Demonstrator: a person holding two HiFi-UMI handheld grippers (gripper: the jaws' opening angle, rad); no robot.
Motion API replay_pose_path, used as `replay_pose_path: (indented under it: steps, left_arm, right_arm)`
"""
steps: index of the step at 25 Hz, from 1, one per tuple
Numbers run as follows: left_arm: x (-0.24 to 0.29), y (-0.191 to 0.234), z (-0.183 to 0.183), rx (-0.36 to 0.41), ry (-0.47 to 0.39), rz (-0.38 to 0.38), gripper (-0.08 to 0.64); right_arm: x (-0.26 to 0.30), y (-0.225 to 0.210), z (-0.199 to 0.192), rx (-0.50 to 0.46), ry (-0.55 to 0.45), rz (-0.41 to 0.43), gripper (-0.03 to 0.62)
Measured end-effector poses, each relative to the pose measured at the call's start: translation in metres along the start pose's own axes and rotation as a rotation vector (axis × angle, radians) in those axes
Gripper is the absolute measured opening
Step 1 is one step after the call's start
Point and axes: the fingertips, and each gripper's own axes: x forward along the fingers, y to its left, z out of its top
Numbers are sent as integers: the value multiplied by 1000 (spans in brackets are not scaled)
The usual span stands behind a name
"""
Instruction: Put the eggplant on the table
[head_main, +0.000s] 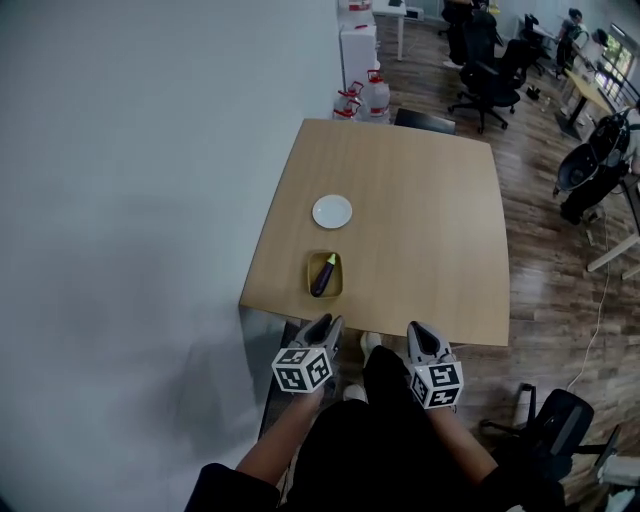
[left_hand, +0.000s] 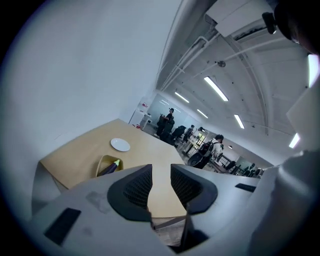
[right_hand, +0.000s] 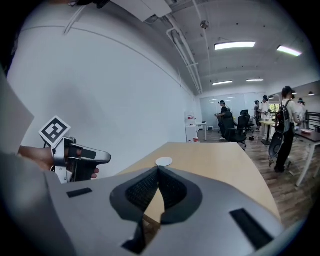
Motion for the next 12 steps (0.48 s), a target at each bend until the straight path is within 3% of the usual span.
replay_pose_path:
  steps: [3,7,9,12]
  left_arm:
    - [-19,-27,-2,-34,-43,-38,94]
    - [-36,-60,6,-12,-114,-101,92]
    - [-39,-80,12,17,-141,-131,88]
    - [-45,-100,14,114,-153,-119,39]
  right_arm:
    - [-28,5,11,13,-16,-20,60]
    - [-50,9,32,59,-71,-19,60]
    - [-61,5,40,54,-93,-38,60]
    - [-76,1,49,37,-109,-50,60]
